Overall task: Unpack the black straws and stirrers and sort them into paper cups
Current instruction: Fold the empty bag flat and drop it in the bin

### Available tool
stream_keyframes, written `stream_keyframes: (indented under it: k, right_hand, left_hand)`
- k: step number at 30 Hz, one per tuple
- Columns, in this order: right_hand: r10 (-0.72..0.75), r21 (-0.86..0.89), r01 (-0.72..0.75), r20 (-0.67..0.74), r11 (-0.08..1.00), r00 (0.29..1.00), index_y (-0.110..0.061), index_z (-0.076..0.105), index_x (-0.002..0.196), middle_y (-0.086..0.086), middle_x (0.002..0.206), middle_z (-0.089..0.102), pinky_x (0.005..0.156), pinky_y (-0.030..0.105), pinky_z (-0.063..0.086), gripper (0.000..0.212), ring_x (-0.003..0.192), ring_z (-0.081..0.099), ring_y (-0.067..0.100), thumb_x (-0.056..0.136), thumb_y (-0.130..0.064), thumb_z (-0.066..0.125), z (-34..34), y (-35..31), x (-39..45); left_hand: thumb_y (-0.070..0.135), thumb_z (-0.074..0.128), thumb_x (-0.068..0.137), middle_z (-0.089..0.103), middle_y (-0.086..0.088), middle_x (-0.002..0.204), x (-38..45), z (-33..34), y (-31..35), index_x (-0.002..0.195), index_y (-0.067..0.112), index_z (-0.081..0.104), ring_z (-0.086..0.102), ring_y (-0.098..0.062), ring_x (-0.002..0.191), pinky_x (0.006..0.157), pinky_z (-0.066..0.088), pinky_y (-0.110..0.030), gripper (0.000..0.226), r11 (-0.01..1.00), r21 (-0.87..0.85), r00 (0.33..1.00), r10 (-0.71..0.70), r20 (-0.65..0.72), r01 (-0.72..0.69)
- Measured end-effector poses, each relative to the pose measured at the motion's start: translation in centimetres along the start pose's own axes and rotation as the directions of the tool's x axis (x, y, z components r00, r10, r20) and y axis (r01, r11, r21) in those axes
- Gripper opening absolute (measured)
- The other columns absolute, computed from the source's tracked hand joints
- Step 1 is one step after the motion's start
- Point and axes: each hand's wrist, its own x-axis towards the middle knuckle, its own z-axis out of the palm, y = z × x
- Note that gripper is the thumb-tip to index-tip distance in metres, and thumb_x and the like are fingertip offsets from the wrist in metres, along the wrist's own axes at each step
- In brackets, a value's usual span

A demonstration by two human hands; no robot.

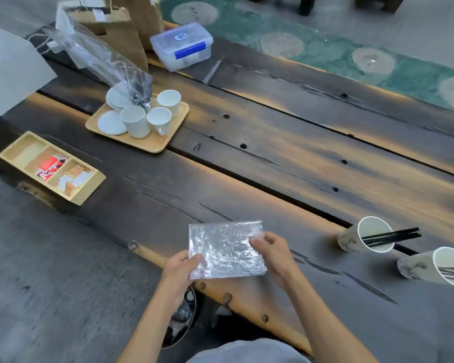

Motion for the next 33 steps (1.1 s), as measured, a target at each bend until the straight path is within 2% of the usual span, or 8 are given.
stream_keyframes:
  k: [2, 6, 9, 11, 14, 18, 22, 33]
  right_hand:
    - [0.055, -0.017, -0.054, 0.085, 0.998, 0.995, 0.000, 0.060, 0.083, -0.004, 0.065, 0.070, 0.055, 0.016, 0.051, 0.011, 0.059, 0.067, 0.005, 0.091, -0.005, 0.065, 0.3, 0.1, -0.2]
    - [0.183, -0.161, -0.147, 0.237, 0.976, 0.954, 0.005, 0.065, 0.108, 0.016, 0.105, 0.075, 0.083, 0.051, 0.059, 0.025, 0.097, 0.073, 0.030, 0.090, -0.012, 0.067, 1.8, 1.2, -1.1]
    - [0.181, -0.294, -0.102, 0.258, 0.950, 0.949, 0.007, 0.065, 0.102, 0.007, 0.084, 0.078, 0.059, 0.034, 0.060, 0.018, 0.071, 0.074, 0.020, 0.092, -0.009, 0.064, 3.2, 2.4, -2.3]
    - [0.199, -0.321, -0.102, 0.284, 0.941, 0.938, 0.009, 0.065, 0.099, 0.002, 0.067, 0.074, 0.042, 0.023, 0.047, 0.015, 0.050, 0.062, 0.013, 0.094, -0.004, 0.059, 4.2, 3.2, -3.3]
    - [0.215, -0.391, -0.084, 0.304, 0.917, 0.928, 0.008, 0.065, 0.102, 0.008, 0.075, 0.072, 0.044, 0.023, 0.045, 0.020, 0.055, 0.061, 0.013, 0.093, -0.009, 0.062, 5.7, 4.8, -4.1]
    - [0.251, -0.464, -0.085, 0.308, 0.882, 0.918, 0.001, 0.061, 0.083, 0.013, 0.076, 0.064, 0.048, 0.022, 0.051, 0.010, 0.064, 0.059, 0.021, 0.091, -0.004, 0.062, 7.5, 7.3, -4.7]
    - [0.309, -0.525, -0.104, 0.319, 0.844, 0.896, -0.008, 0.060, 0.071, 0.009, 0.075, 0.065, 0.057, 0.026, 0.055, 0.022, 0.071, 0.064, 0.018, 0.091, 0.001, 0.059, 9.7, 10.1, -4.8]
    - [0.440, -0.604, -0.277, 0.137, 0.748, 0.888, 0.002, 0.059, 0.087, 0.018, 0.074, 0.063, 0.045, 0.024, 0.050, 0.012, 0.058, 0.058, 0.021, 0.095, 0.003, 0.049, 14.9, 23.9, 1.7]
  left_hand:
    - [0.013, 0.064, 0.092, 0.074, -0.015, 0.105, -1.0, -0.2, -0.8, 0.087, -0.005, 0.068, 0.068, -0.026, 0.100, 0.096, 0.051, -0.048, 0.019, 0.992, -0.127, 0.997, 0.001, -0.077, -0.011]
    - [0.006, 0.058, 0.095, 0.077, -0.012, 0.098, -4.1, -1.0, -3.3, 0.101, 0.000, 0.070, 0.072, -0.024, 0.088, 0.083, 0.056, -0.041, 0.015, 0.946, -0.321, 0.977, -0.023, -0.213, -0.048]
    - [0.008, 0.061, 0.094, 0.076, -0.016, 0.099, -6.3, -1.9, -6.2, 0.099, -0.001, 0.069, 0.072, -0.021, 0.078, 0.075, 0.056, -0.038, 0.013, 0.923, -0.379, 0.945, -0.060, -0.321, -0.070]
    - [0.014, 0.065, 0.092, 0.076, -0.017, 0.097, -7.8, -2.6, -8.6, 0.095, -0.001, 0.069, 0.072, -0.024, 0.080, 0.071, 0.057, -0.037, 0.015, 0.924, -0.377, 0.922, -0.094, -0.376, -0.060]
    - [0.024, 0.072, 0.087, 0.069, -0.019, 0.087, -10.5, -3.5, -12.6, 0.092, 0.000, 0.070, 0.068, -0.025, 0.074, 0.060, 0.056, -0.029, 0.025, 0.925, -0.380, 0.884, -0.169, -0.436, -0.011]
    - [0.007, 0.068, 0.088, 0.074, -0.020, 0.089, -13.5, -4.1, -16.7, 0.100, -0.001, 0.069, 0.069, -0.030, 0.082, 0.065, 0.056, -0.029, 0.014, 0.848, -0.526, 0.855, -0.224, -0.468, -0.066]
    - [-0.006, 0.064, 0.087, 0.074, -0.020, 0.091, -14.3, -4.9, -20.0, 0.104, -0.002, 0.067, 0.068, -0.025, 0.075, 0.066, 0.056, -0.028, 0.018, 0.765, -0.632, 0.810, -0.291, -0.509, -0.122]
    - [-0.014, 0.059, 0.086, 0.069, -0.023, 0.075, -5.3, -9.8, -29.6, 0.086, -0.001, 0.061, 0.070, -0.020, 0.049, 0.049, 0.057, -0.022, 0.014, 0.634, -0.759, 0.688, -0.484, -0.541, -0.151]
